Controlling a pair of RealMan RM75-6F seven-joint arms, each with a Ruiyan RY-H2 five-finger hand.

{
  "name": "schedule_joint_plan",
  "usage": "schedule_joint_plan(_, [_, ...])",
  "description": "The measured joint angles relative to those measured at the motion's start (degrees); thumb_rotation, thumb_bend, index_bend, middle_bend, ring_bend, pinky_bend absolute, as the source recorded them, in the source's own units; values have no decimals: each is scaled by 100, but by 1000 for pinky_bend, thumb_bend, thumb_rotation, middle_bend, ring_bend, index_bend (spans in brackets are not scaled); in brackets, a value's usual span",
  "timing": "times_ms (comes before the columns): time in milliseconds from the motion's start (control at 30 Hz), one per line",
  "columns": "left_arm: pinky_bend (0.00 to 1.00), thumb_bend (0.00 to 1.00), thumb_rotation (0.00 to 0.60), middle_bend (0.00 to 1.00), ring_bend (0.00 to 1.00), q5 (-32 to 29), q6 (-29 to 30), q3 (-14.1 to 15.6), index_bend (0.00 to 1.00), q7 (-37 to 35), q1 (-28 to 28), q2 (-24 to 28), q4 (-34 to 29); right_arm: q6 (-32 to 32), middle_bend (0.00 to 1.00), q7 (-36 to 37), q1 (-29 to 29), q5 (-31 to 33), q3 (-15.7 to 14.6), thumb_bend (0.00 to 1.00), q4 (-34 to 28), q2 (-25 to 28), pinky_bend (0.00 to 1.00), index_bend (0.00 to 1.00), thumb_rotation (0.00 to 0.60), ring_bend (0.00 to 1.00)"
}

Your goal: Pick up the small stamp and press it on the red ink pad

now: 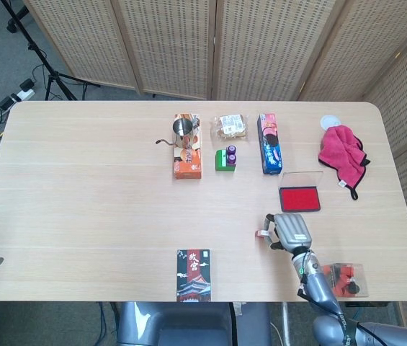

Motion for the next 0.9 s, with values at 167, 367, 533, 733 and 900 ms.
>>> schedule_joint_plan(167, [0, 0, 600, 0, 0, -20, -33, -3, 0, 46, -16, -10, -8, 53, 970, 5, 60, 22, 201, 495, -159, 259, 1000, 558, 600, 930])
schedule_joint_plan(367, [0, 0, 600, 0, 0, -68, -66, -16, 0, 93, -31, -26, -13, -65, 970, -95, 261, 482, 472, 514, -158, 533, 1000, 558, 600, 930])
schedule_joint_plan(533, [0, 0, 600, 0, 0, -159, -130, -49, 0, 194, -66, -54, -24, -287, 970, -283, 498, 899, 580, 517, 118, 650, 1000, 558, 600, 930])
schedule_joint_plan(733, [0, 0, 600, 0, 0, -307, -237, -98, 0, 342, -122, -92, -66, -640, 970, -478, 757, 1248, 549, 517, 692, 630, 1000, 561, 600, 930])
schedule_joint_plan(900, [0, 0, 600, 0, 0, -357, -264, -120, 0, 373, -140, -98, -83, -886, 970, -528, 950, 1477, 487, 517, 1122, 586, 1000, 562, 600, 930])
